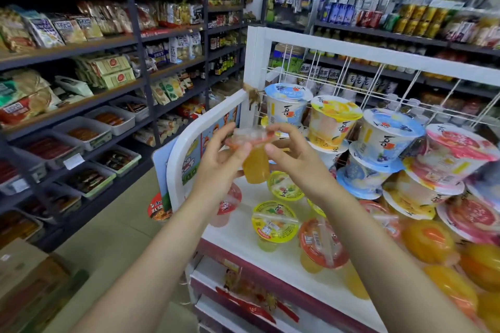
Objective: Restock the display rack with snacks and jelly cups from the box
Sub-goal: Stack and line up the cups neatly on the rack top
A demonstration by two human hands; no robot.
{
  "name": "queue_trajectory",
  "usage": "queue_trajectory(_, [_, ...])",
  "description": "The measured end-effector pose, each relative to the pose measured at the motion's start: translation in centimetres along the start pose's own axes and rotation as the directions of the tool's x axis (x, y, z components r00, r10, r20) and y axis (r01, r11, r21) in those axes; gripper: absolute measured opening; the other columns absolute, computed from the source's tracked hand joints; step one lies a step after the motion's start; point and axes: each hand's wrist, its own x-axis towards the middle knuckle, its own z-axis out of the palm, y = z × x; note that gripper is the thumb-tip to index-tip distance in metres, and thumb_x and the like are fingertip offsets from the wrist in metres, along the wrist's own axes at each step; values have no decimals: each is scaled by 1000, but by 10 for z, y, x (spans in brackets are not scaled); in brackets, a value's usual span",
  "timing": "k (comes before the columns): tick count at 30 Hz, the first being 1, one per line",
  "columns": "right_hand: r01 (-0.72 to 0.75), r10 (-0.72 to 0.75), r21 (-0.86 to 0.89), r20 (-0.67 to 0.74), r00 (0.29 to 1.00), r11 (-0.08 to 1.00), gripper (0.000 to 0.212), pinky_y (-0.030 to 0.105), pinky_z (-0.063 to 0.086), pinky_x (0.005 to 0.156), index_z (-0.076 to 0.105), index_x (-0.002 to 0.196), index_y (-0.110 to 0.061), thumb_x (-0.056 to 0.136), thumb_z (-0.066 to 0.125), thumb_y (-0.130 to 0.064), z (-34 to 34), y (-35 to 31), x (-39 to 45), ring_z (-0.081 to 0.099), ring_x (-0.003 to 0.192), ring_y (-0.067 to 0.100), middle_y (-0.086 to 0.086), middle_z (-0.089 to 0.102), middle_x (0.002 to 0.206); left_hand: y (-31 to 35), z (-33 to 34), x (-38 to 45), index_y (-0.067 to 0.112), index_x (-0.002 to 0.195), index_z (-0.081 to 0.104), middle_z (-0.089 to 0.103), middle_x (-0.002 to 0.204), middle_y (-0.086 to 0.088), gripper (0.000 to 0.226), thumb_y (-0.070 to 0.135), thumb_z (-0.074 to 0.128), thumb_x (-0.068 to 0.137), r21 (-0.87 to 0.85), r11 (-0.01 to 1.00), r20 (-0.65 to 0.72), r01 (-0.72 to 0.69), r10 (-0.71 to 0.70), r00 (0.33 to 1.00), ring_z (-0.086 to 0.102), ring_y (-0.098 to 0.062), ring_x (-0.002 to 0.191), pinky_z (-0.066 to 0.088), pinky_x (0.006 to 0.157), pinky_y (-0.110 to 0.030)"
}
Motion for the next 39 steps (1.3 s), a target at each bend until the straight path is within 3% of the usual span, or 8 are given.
queue_trajectory(5, [-34,33,34,25,999,999,54,39,57,72,45,105,-13,68,81,-30,-5,0,8,64,80,15,-1,56,101,0,-6,6,26,140,44,75,107,10,72,28,74,75,32,999,38,24,-25,999,69,-8,103,56,82,-23])
queue_trajectory(11, [-49,62,-103,122,991,994,81,28,52,95,49,136,-30,65,87,-38,-9,1,19,57,120,7,-9,55,135,-6,-14,10,12,123,52,75,107,7,50,28,69,78,50,997,115,63,-68,991,70,-11,101,55,79,-22])
queue_trajectory(15, [-63,99,-186,189,977,981,72,17,53,80,51,129,-37,65,84,-35,-7,-1,23,61,101,-8,-23,57,121,-9,-22,13,11,126,55,74,112,3,50,31,69,83,129,988,143,80,-98,985,69,-13,103,56,82,-26])
queue_trajectory(19, [-44,63,-282,61,996,959,83,22,51,92,45,143,-22,72,87,-30,-3,14,34,58,112,1,-13,53,128,-10,-26,18,24,129,60,66,120,16,33,32,59,97,384,923,111,-8,-37,993,60,4,110,46,85,-11])
queue_trajectory(23, [-82,87,-437,-7,996,896,95,33,46,103,37,147,-20,69,88,-39,0,35,49,48,126,15,-1,45,140,-38,-40,9,25,133,57,57,132,13,35,31,57,99,665,747,39,-24,-2,999,51,-4,120,42,97,-21])
queue_trajectory(27, [-48,91,-546,53,994,836,92,23,41,89,41,144,-15,69,88,-40,13,53,58,48,115,11,1,48,137,-67,-51,-12,20,134,56,47,129,16,51,44,59,89,747,664,53,-23,-25,998,45,-10,126,41,107,-37])
queue_trajectory(34, [18,132,-661,175,976,750,75,29,49,82,54,135,-21,72,84,-48,27,79,63,61,94,12,-7,65,109,-81,-58,-21,25,145,48,36,142,22,57,43,63,93,720,690,67,-77,41,997,32,5,134,30,113,-26])
queue_trajectory(39, [71,135,-685,243,961,725,69,9,34,64,53,141,-22,79,83,-30,23,76,63,46,71,-5,-22,47,84,-85,-60,-21,27,148,42,30,142,26,65,44,66,91,700,707,85,-99,55,995,25,14,131,24,110,-19])
